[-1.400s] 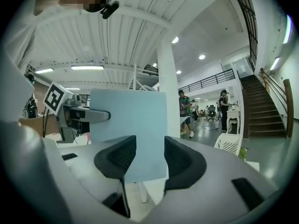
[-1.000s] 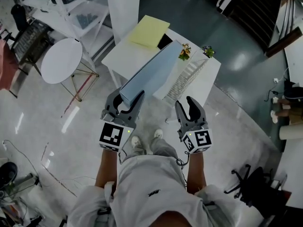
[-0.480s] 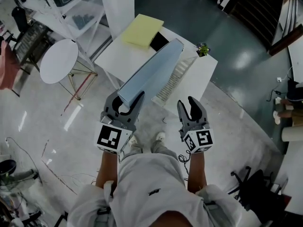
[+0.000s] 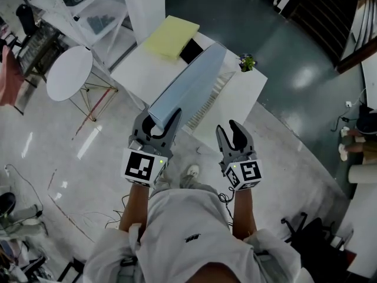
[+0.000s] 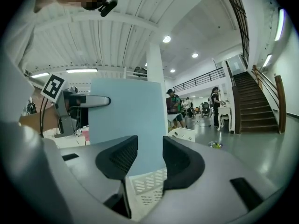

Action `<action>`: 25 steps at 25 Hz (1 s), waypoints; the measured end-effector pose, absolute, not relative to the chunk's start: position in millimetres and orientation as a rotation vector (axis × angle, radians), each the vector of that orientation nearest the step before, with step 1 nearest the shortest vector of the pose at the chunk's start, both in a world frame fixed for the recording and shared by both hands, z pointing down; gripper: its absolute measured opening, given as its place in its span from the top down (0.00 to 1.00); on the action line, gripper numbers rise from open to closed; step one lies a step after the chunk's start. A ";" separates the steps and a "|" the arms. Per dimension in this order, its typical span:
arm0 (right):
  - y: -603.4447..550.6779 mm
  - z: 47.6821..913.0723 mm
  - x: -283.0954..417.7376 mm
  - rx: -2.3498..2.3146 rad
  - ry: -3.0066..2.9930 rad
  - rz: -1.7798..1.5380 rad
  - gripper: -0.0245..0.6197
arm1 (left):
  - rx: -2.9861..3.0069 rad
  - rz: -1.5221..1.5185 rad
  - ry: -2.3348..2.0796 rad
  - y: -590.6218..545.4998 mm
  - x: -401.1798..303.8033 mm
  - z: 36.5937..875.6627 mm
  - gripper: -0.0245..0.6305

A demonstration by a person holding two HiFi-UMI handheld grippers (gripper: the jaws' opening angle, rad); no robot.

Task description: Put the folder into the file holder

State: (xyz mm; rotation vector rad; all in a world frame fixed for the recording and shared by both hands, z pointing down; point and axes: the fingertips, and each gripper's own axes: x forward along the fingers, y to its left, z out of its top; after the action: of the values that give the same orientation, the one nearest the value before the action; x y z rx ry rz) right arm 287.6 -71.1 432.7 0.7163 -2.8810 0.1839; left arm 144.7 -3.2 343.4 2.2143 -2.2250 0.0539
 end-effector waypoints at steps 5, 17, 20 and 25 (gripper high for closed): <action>-85.8 439.0 293.3 0.687 -2.877 0.189 0.70 | 2.179 0.014 -2.266 -25.6 151.8 350.4 0.72; -110.0 460.4 292.7 0.624 -2.851 0.216 0.71 | 2.086 -0.101 -2.301 -71.1 157.3 387.7 0.73; -114.4 464.2 290.7 0.619 -2.843 0.220 0.71 | 2.066 -0.124 -2.306 -78.7 156.8 394.3 0.73; -119.1 472.0 289.3 0.626 -2.831 0.238 0.71 | 2.069 -0.127 -2.343 -90.0 159.5 398.3 0.73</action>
State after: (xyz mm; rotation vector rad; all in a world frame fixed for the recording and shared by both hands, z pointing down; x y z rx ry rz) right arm 289.3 -119.1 472.0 0.6264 -2.8310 0.2382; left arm 159.5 -90.0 398.3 2.0687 -2.3432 -0.1273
